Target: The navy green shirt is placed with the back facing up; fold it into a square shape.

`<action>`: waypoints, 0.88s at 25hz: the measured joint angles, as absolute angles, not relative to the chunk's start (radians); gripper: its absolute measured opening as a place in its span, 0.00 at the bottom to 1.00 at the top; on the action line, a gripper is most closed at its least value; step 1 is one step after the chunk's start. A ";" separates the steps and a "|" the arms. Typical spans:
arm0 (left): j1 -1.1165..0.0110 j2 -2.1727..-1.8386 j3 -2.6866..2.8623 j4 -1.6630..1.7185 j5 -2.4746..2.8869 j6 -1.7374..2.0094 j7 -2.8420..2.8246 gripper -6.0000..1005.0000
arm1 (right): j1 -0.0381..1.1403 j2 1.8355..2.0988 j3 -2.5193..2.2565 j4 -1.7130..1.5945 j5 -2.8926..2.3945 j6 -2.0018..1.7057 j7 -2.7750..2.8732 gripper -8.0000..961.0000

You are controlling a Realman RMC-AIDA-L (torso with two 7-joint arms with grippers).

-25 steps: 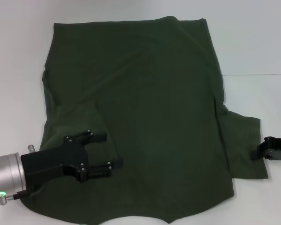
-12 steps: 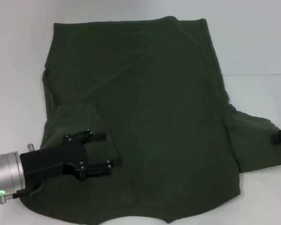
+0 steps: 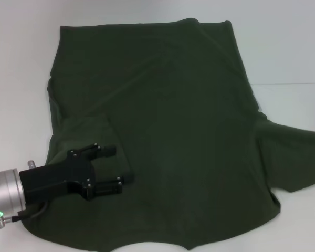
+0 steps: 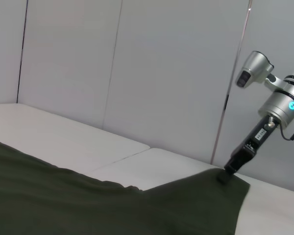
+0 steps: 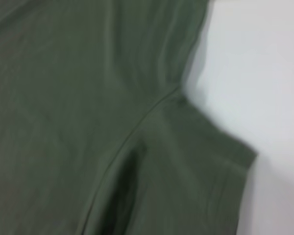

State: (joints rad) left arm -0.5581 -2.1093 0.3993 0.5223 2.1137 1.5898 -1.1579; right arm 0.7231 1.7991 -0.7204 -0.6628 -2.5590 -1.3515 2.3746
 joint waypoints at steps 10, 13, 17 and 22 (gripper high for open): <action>-0.559 -2.109 0.397 0.523 2.111 1.596 -1.171 0.88 | 0.762 1.804 -0.712 -0.747 -2.596 -1.351 2.338 0.02; -0.559 -2.109 0.397 0.523 2.102 1.598 -1.173 0.88 | 0.787 1.809 -0.703 -0.757 -2.600 -1.355 2.321 0.02; -0.557 -2.109 0.397 0.524 2.092 1.599 -1.173 0.88 | 0.836 1.826 -0.704 -0.763 -2.600 -1.367 2.306 0.02; -0.555 -2.109 0.397 0.525 2.087 1.600 -1.173 0.88 | 0.911 1.859 -0.764 -0.752 -2.601 -1.369 2.298 0.02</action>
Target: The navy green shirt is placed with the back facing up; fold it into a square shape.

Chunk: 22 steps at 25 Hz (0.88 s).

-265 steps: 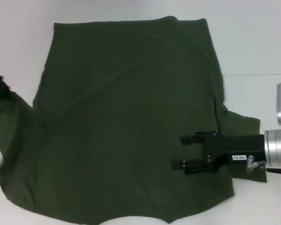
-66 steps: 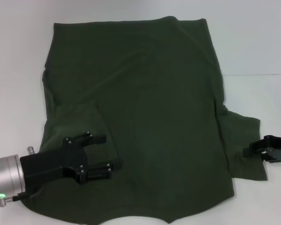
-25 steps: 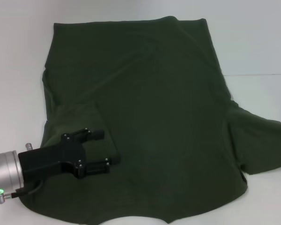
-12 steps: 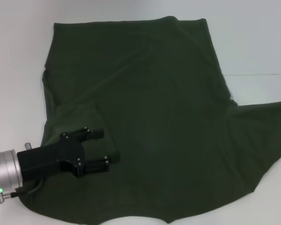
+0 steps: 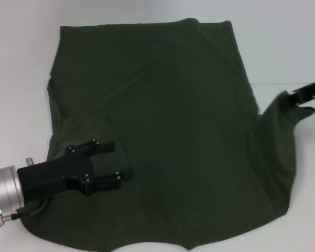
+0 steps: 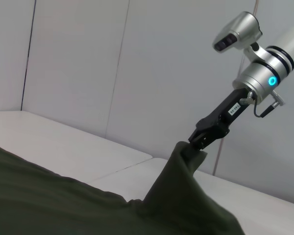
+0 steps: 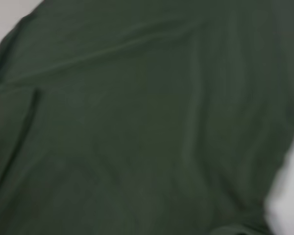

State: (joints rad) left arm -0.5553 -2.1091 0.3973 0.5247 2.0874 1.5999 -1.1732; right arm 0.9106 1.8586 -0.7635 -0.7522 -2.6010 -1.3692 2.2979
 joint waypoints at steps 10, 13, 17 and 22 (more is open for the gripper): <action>-0.552 -2.109 0.397 0.525 2.075 1.601 -1.173 0.88 | 1.046 1.932 -0.882 -0.682 -2.653 -1.351 2.306 0.05; -0.552 -2.109 0.397 0.526 2.075 1.602 -1.174 0.88 | 1.077 1.948 -0.891 -0.645 -2.666 -1.329 2.313 0.06; -0.552 -2.109 0.397 0.526 2.075 1.602 -1.174 0.88 | 1.109 1.959 -0.905 -0.585 -2.676 -1.280 2.350 0.08; -0.551 -2.109 0.397 0.526 2.075 1.601 -1.174 0.88 | 1.142 1.987 -0.930 -0.527 -2.673 -1.253 2.424 0.11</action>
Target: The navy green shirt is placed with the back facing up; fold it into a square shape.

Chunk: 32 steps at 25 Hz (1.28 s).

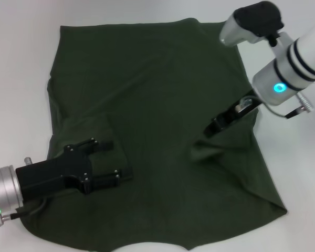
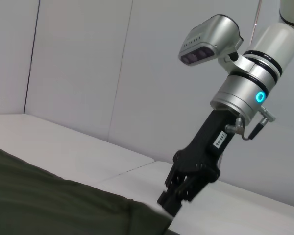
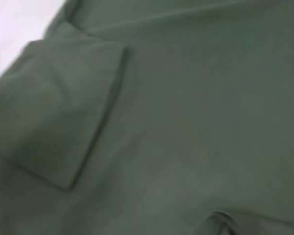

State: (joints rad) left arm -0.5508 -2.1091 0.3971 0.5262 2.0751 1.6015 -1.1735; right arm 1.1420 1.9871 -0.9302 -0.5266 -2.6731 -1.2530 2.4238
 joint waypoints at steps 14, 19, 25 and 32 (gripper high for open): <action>-0.555 -2.108 0.397 0.530 2.075 1.601 -1.173 0.88 | 1.081 1.929 -0.916 -0.552 -2.601 -1.266 2.526 0.65; -0.557 -2.109 0.398 0.527 2.075 1.602 -1.173 0.88 | 1.028 1.906 -0.910 -0.525 -2.599 -1.201 2.554 0.85; -0.558 -2.109 0.403 0.526 2.075 1.601 -1.173 0.88 | 0.988 1.900 -0.869 -0.469 -2.593 -1.129 2.551 0.94; -0.558 -2.109 0.406 0.524 2.074 1.603 -1.169 0.88 | 0.953 1.925 -0.829 -0.447 -2.573 -1.042 2.537 0.97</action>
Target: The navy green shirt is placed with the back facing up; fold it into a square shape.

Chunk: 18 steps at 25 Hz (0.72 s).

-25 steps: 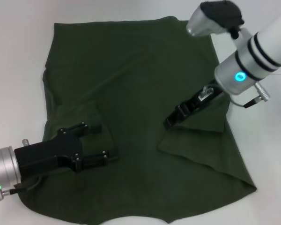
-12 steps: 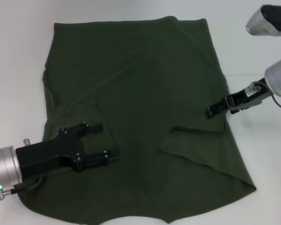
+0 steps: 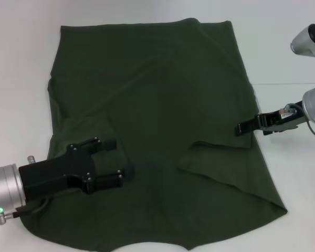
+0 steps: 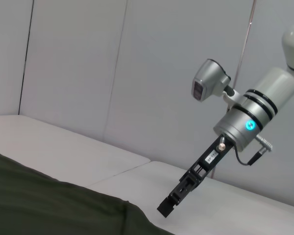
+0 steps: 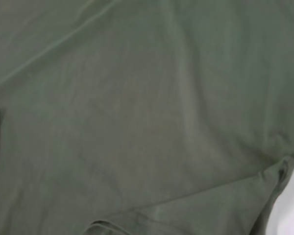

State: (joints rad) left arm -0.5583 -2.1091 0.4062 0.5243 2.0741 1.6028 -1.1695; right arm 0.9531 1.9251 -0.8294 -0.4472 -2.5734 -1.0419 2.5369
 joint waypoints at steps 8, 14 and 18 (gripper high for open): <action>-0.558 -2.109 0.407 0.526 2.077 1.610 -1.166 0.88 | 0.933 1.946 -0.825 -0.398 -2.515 -0.965 2.517 0.97; -0.556 -2.110 0.407 0.527 2.076 1.612 -1.166 0.88 | 0.913 1.962 -0.825 -0.397 -2.473 -0.927 2.499 0.97; -0.556 -2.111 0.406 0.528 2.074 1.613 -1.166 0.88 | 0.905 1.970 -0.825 -0.390 -2.455 -0.901 2.492 0.97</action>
State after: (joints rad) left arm -0.5557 -2.1105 0.4065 0.5277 2.0743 1.6132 -1.1658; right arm 0.9051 1.9701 -0.8252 -0.3902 -2.4551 -0.9013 2.4918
